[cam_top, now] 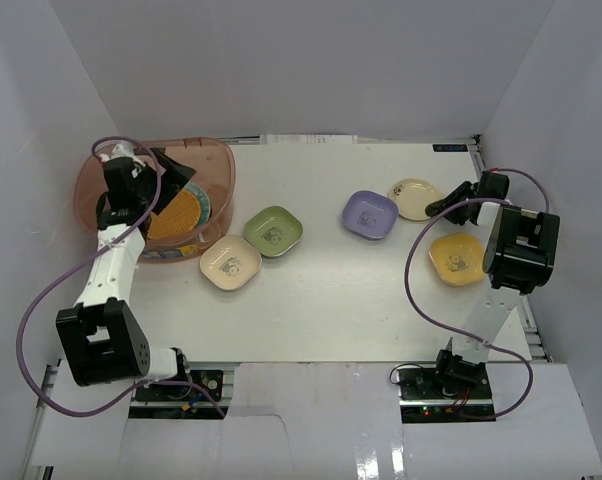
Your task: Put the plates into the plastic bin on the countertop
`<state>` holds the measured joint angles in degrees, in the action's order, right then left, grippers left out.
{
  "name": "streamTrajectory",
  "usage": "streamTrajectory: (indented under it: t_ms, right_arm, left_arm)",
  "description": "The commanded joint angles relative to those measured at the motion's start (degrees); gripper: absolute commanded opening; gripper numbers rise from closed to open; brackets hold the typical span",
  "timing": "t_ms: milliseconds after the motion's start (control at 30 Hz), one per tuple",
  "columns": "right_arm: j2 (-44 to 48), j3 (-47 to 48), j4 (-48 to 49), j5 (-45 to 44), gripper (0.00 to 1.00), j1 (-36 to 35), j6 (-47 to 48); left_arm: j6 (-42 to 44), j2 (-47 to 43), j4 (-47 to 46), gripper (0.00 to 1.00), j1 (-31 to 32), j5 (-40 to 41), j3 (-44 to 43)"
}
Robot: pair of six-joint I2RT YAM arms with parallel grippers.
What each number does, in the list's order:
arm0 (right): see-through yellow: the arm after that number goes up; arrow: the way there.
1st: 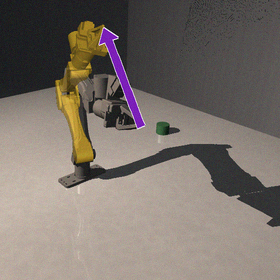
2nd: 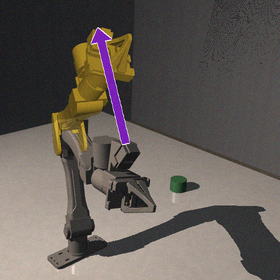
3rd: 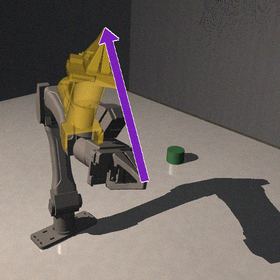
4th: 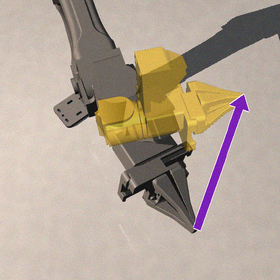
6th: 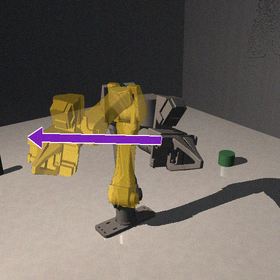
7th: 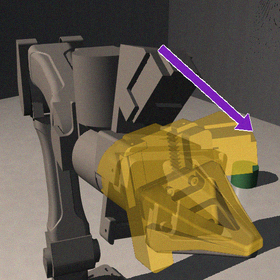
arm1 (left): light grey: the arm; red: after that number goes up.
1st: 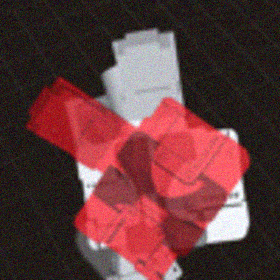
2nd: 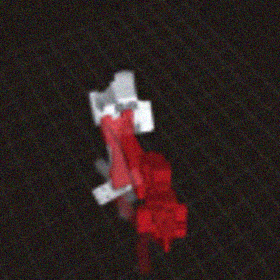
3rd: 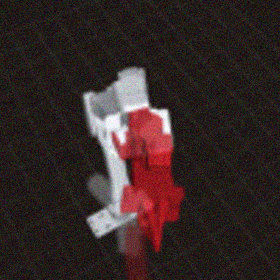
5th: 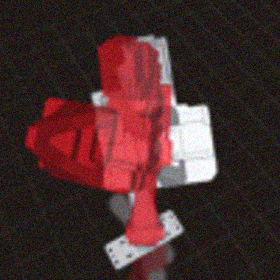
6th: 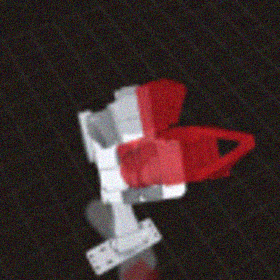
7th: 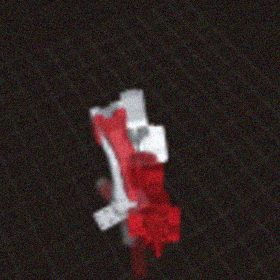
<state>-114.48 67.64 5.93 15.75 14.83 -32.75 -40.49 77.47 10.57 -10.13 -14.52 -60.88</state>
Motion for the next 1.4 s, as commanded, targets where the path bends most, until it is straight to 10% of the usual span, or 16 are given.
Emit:
streamTrajectory:
  t_ms: [0, 167, 667, 1033, 1267, 1367]
  right_arm:
    - [-1.1, 2.1, 1.6, 1.0, 0.27, 0.0, -2.6]
    - [3.6, 0.6, 4.2, -2.4, 0.08, 0.3, -4.1]
    - [26.0, -10.7, 13.7, 6.8, 0.08, 1.6, -10.7]
    - [35.7, -20.1, 19.4, 16.0, 0.08, -13.6, -12.2]
    - [35.0, -20.4, 20.7, 19.1, 0.08, -21.2, -12.3]
    - [34.3, -20.5, 20.8, 19.1, 0.08, -23.7, -12.0]
  left_arm:
    - [3.9, -1.2, 0.8, 0.98, 7.3, -9.6, -6.2]
    - [5.1, 0.6, 2.8, 0.98, 16.1, -14.7, -8.0]
    - [4.5, 12.1, 2.1, 0.98, 33.7, -15.5, -18.6]
    - [3.3, 20.2, -1.3, 0.94, 39.7, -17.0, -23.1]
    - [5.8, 23.4, 2.8, 0.75, 40.8, -10.4, -24.6]
    - [5.7, 23.7, 2.8, 0.27, 40.8, -9.6, -25.2]
